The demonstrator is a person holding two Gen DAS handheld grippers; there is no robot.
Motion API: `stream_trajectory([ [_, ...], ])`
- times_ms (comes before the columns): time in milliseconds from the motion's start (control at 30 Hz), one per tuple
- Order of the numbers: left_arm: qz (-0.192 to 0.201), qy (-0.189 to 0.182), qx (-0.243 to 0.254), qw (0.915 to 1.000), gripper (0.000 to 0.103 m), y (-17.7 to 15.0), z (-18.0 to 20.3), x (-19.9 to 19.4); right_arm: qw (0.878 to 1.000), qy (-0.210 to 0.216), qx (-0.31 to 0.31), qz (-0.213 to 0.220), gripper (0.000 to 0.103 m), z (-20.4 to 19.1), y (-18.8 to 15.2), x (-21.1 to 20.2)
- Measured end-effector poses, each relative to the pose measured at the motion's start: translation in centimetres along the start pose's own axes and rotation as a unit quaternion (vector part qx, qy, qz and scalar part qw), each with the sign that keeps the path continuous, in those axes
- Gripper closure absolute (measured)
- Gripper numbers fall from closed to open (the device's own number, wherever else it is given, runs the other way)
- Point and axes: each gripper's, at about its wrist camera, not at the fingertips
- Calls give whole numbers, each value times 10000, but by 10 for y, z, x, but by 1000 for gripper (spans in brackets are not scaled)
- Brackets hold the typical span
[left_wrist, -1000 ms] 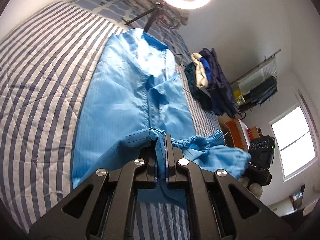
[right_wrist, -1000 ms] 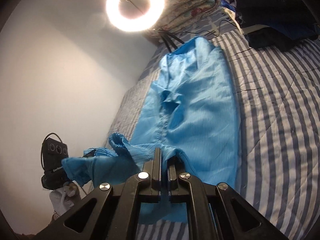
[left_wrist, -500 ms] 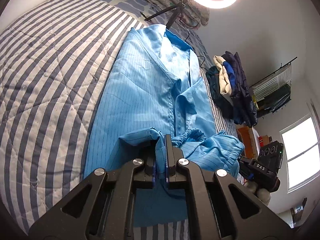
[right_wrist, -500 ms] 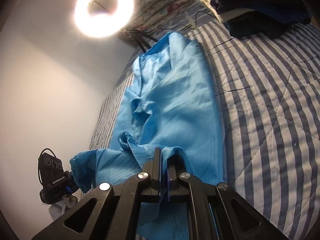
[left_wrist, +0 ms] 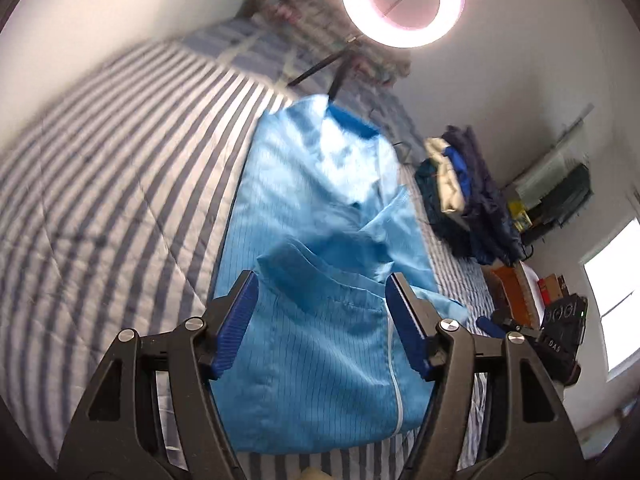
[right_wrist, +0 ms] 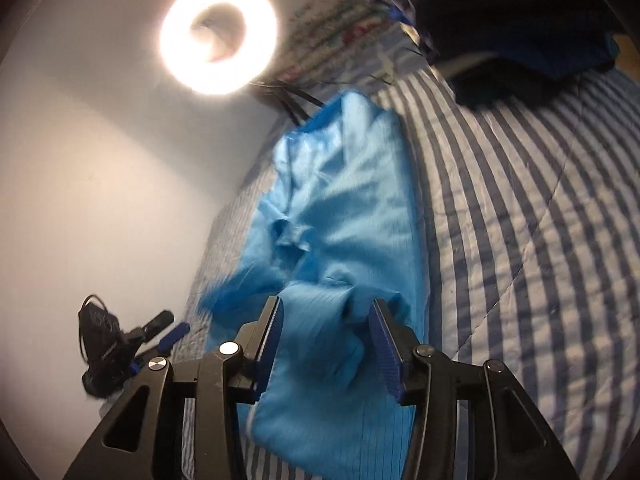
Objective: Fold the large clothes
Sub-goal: 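Open both grippers and release the folded hem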
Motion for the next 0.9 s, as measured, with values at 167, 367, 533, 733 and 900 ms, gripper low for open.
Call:
stream_trajectory([
  [167,-421,49,493,9979,36,-20,6,3,9923,34,-1010,-714,77,-14,-19,0],
  [367,-984,299,474,9936,47,-42,5,32,9734,-432,-1677,-1499,83,-27,-36,50],
  [533,-1254,561,483,9893,47,-57,-3,42,9734,-1003,-1802,-1000,82,-36,3,77],
  [733,-1001,924,333,9901,47,-49,-24,28,9880,-1189,-983,28,70,-26,40,55],
  [900,-922,592,-237,9937,47,-37,-47,20,9846,-1193,-1175,-510,64,-21,17,33],
])
Point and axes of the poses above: each gripper's, at about its wrist camera, not at the fingertips, and x roughly the way its jaws point, z to its right, y to its top, and after that the axes turned 3 degrees about -y, right-handed
